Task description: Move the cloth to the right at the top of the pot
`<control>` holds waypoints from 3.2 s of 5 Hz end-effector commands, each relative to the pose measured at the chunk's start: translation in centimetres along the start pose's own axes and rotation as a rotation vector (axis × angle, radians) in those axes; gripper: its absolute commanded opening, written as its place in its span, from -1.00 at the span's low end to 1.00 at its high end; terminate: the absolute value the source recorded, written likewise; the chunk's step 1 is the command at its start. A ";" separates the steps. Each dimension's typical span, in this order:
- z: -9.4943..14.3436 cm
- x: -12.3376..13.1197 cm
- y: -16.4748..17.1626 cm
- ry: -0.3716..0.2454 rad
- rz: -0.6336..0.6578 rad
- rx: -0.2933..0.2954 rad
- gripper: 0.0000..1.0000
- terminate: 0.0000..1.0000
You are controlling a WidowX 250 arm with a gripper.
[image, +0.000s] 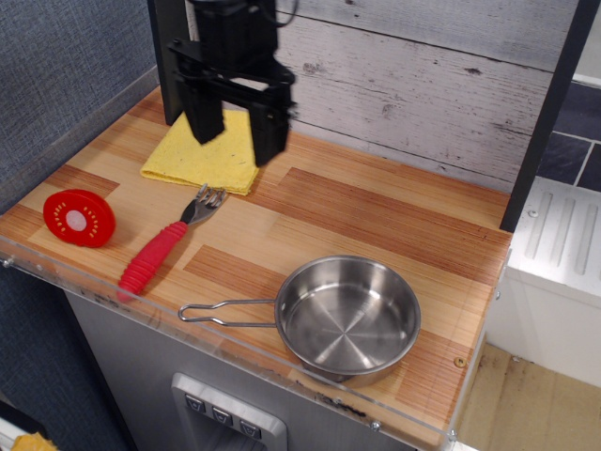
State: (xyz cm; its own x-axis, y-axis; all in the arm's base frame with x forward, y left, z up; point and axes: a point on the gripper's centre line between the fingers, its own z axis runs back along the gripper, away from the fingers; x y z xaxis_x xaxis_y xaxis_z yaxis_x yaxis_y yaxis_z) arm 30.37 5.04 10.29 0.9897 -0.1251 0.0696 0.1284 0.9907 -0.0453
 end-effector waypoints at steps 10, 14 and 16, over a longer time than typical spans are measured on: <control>-9.0 4.6 5.4 -0.174 0.424 0.061 1.00 -1.00; -12.0 6.7 -5.5 -0.146 0.204 -0.065 1.00 -1.00; -12.4 6.0 -11.1 -0.132 0.085 -0.064 1.00 -1.00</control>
State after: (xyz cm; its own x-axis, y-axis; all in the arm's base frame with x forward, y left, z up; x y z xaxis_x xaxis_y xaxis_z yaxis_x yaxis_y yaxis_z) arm 38.01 -6.56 0.53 0.9653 -0.0153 0.2605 0.0468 0.9923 -0.1149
